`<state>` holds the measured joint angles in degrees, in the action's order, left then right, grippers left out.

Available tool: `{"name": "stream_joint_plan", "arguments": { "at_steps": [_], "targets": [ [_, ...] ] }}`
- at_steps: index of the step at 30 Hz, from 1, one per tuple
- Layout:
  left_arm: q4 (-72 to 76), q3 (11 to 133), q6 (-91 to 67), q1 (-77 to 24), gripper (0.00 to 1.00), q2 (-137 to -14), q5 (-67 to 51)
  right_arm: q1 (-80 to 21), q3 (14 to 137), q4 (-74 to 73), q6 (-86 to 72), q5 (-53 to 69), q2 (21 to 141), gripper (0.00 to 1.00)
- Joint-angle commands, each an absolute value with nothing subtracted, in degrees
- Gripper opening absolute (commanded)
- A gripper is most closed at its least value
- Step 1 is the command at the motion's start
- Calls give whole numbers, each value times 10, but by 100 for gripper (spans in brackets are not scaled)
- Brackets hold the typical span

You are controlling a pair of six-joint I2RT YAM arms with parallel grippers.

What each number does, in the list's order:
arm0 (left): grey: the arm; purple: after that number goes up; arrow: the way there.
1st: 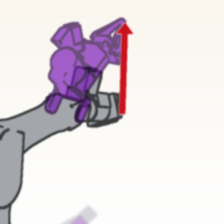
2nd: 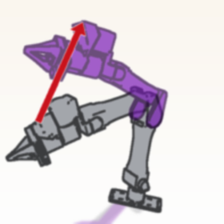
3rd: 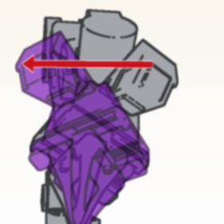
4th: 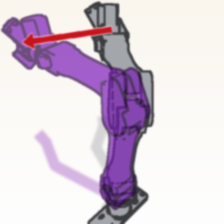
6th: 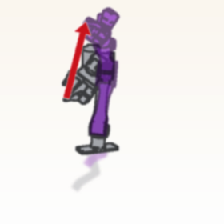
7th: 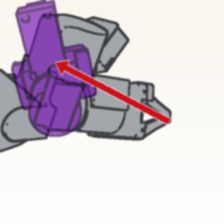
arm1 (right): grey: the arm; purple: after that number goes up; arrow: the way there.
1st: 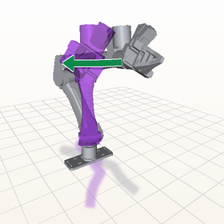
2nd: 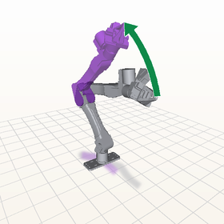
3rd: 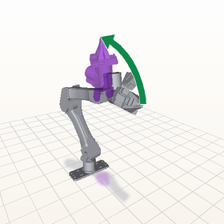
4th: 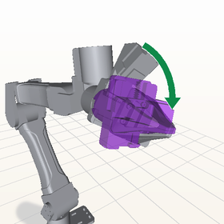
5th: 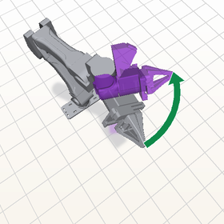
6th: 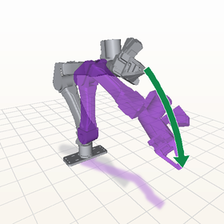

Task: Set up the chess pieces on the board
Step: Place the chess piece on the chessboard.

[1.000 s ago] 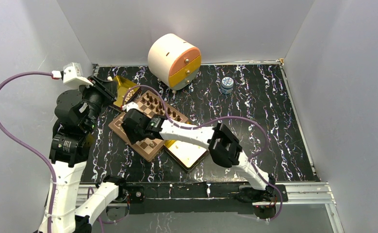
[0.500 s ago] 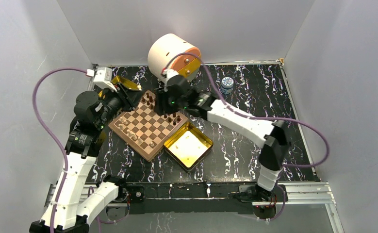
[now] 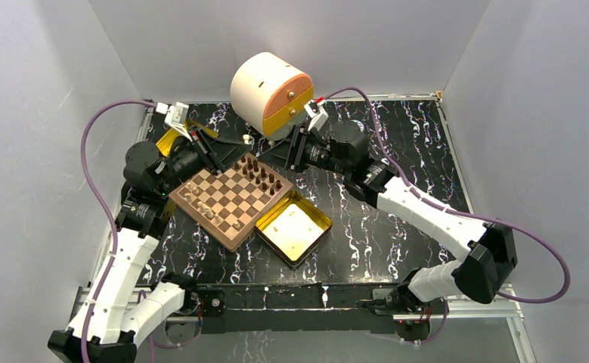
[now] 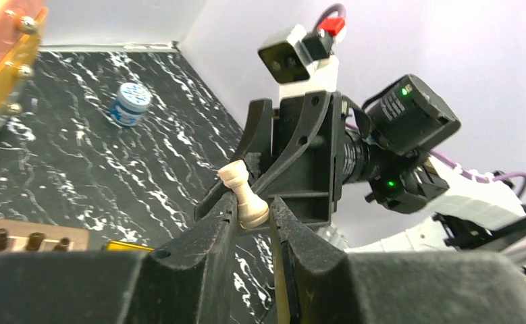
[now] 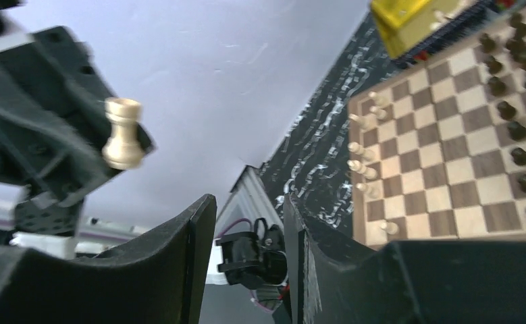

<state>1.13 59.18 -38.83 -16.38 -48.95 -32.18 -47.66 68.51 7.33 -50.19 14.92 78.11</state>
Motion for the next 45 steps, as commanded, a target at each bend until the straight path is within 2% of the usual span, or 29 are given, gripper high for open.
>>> {"name": "stream_joint_plan", "arguments": {
  "at_steps": [1, 4, 8, 13, 19, 45],
  "targets": [
    [116, 564, -444, -170, 0, -496, -404, -454, 691, 180, -560, 225, 754, 49],
    [149, 527, -402, -172, 0, -499, -440, -442, 721, 129, -560, 245, 750, 48],
    [117, 510, -273, -172, 0, -506, -492, -432, 783, 7, -513, 278, 759, 48],
    [93, 497, -145, -171, 0, -497, -531, -426, 780, -63, -500, 320, 754, 47],
    [78, 481, -72, -173, 0, -505, -579, -426, 803, -116, -483, 349, 780, 55],
    [60, 460, -16, -175, 0, -497, -599, -435, 797, -80, -507, 398, 849, 38]
  ]
}}
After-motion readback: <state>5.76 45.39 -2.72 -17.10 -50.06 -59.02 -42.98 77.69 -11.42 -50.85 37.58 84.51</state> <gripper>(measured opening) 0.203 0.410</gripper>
